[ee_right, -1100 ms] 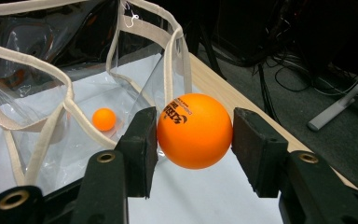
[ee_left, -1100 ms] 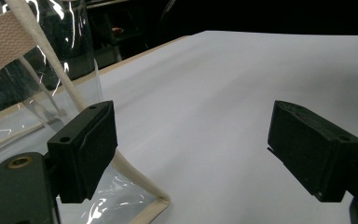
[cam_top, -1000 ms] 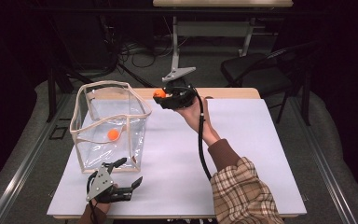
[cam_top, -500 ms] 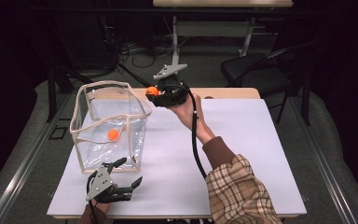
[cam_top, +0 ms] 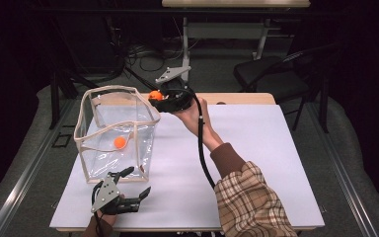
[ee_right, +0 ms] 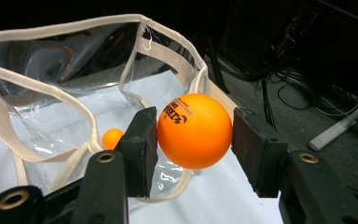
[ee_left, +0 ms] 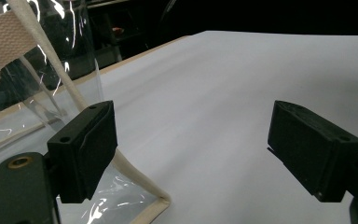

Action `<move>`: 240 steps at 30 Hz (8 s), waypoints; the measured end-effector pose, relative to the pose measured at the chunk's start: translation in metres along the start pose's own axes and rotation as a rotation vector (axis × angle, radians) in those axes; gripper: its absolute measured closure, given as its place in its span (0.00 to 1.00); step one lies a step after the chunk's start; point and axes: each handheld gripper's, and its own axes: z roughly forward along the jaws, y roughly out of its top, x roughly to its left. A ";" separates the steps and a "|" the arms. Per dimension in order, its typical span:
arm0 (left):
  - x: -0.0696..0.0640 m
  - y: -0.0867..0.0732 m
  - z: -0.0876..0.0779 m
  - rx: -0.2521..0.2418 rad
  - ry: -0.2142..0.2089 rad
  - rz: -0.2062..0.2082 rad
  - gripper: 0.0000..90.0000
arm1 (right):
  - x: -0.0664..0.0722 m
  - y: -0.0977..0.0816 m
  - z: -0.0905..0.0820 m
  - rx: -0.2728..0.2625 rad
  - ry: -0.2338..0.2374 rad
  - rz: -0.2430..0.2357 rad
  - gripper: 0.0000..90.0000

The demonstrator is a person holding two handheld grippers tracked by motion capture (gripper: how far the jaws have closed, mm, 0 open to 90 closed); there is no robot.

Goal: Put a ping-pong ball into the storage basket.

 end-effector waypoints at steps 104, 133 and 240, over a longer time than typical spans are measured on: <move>0.000 0.000 0.000 -0.009 -0.006 -0.007 0.17 | 0.045 0.012 0.094 0.139 0.082 -0.025 0.57; 0.000 0.001 0.000 -0.001 -0.002 -0.004 0.17 | 0.017 -0.001 0.049 0.078 0.121 0.048 0.09; -0.002 0.000 -0.003 0.003 0.009 -0.001 0.17 | 0.008 -0.241 -0.141 0.007 -0.130 0.143 0.00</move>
